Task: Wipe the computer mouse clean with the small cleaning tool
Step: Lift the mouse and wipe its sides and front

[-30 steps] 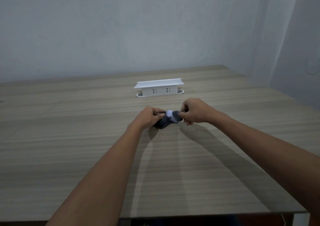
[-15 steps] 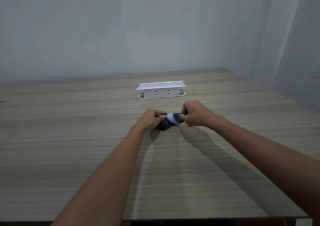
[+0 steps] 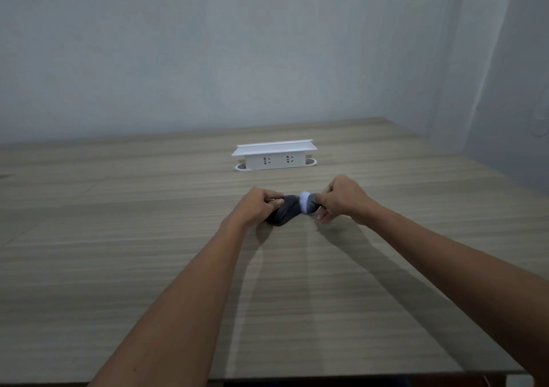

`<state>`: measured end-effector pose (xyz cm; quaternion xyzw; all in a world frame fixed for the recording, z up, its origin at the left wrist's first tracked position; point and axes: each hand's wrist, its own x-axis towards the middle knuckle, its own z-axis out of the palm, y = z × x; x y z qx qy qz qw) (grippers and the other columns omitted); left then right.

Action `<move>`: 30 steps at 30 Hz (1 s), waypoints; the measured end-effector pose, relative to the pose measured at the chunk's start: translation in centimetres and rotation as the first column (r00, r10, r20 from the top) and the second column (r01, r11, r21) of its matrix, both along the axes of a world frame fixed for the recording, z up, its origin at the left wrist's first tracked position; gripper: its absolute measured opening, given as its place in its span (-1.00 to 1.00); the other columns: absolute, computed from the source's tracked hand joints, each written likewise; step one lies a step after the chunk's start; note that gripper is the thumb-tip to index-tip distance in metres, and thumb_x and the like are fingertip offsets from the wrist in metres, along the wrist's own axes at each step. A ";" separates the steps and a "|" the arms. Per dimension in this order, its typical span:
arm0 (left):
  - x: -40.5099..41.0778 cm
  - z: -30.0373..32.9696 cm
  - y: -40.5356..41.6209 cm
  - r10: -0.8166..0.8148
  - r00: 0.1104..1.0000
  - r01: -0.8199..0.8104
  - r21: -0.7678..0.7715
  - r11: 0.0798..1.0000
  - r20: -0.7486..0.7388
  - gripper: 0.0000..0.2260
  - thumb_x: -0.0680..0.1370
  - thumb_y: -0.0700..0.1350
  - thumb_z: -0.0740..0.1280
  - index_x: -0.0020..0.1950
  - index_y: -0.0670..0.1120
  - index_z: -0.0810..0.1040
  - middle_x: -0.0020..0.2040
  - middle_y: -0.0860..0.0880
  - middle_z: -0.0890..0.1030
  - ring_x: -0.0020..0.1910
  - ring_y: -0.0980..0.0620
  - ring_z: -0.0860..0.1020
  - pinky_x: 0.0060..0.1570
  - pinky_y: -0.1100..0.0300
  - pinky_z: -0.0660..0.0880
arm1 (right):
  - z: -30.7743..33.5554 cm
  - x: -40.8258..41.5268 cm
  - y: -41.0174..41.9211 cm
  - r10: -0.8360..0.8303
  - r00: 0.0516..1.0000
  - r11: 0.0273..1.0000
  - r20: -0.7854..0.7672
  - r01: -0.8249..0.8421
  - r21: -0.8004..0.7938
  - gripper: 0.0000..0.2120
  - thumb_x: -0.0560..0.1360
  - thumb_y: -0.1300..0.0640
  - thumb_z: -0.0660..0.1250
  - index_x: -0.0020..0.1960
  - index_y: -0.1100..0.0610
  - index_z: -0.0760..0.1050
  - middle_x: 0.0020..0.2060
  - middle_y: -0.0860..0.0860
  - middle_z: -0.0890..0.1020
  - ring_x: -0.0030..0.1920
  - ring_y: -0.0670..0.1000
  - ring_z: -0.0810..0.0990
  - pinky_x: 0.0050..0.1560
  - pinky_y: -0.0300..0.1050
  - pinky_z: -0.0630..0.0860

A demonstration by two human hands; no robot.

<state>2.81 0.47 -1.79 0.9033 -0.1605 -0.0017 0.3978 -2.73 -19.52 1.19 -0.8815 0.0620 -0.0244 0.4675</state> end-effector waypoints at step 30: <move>-0.3 0.1 -0.1 0.015 1.000 -0.015 -0.030 0.999 -0.009 -0.71 0.59 -0.16 0.34 0.30 -0.14 0.60 0.16 -0.16 0.67 0.01 0.06 0.58 0.07 0.22 0.47 | 0.6 -0.5 1.0 0.103 0.991 0.988 -0.087 -0.092 0.120 -0.79 0.48 0.34 0.31 -0.11 0.49 0.65 -0.28 0.30 0.72 -0.22 0.26 0.74 -0.04 0.08 0.70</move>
